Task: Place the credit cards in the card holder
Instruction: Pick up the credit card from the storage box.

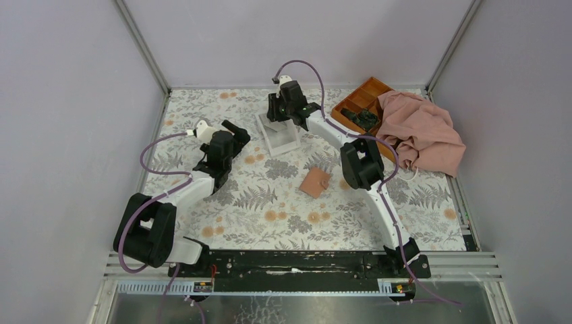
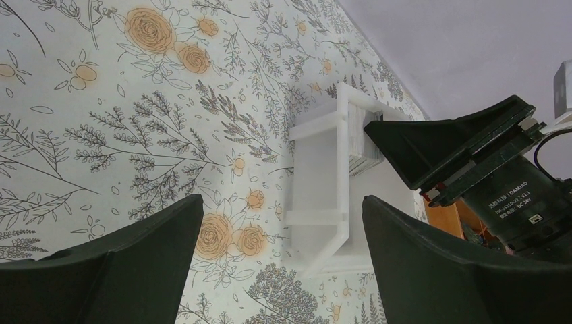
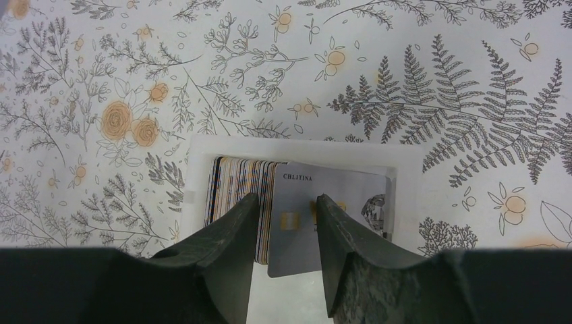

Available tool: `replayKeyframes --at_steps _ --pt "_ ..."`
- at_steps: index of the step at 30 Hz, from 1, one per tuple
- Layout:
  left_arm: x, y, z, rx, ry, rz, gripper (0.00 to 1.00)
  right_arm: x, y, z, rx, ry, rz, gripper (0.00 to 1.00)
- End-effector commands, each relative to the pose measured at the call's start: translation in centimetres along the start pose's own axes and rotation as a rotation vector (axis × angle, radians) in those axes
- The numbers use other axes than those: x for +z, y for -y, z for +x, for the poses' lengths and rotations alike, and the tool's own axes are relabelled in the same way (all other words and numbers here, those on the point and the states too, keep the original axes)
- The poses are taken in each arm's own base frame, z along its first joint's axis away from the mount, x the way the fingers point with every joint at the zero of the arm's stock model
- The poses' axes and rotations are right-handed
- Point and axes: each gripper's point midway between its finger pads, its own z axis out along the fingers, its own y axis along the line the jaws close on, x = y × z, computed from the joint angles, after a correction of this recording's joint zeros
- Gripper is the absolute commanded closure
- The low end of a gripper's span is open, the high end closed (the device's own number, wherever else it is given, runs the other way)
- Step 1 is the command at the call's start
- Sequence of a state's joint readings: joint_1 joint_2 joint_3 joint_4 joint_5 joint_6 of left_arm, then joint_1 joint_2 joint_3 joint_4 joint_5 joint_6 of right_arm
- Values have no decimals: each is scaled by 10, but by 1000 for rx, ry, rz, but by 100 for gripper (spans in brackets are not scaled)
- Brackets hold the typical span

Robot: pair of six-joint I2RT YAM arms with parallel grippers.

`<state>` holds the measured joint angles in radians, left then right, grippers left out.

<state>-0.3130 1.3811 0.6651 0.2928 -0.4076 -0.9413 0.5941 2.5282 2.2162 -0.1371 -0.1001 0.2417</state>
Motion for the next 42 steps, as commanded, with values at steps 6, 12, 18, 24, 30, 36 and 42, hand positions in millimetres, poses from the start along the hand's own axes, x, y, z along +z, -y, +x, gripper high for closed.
replayKeyframes --at_steps 6,12,18,24,30,36,42 --pt "3 3 -4 -21 21 15 5 -27 -28 -32 7 44 -74 59" --pt "2 4 -5 -24 19 20 5 -32 -31 -39 6 55 -82 65" --pt "1 5 -5 -26 18 21 5 -37 -33 -43 6 60 -82 68" --pt "0 5 -6 -27 20 22 5 -45 -35 -49 -3 74 -78 69" --pt "-2 7 -9 -29 20 26 5 -51 -35 -53 -12 82 -67 72" --pt "-5 10 -13 -31 24 31 5 -56 -30 -54 -36 84 -23 83" --pt "-9 17 -15 -22 16 48 5 -64 -16 -50 -108 93 86 93"
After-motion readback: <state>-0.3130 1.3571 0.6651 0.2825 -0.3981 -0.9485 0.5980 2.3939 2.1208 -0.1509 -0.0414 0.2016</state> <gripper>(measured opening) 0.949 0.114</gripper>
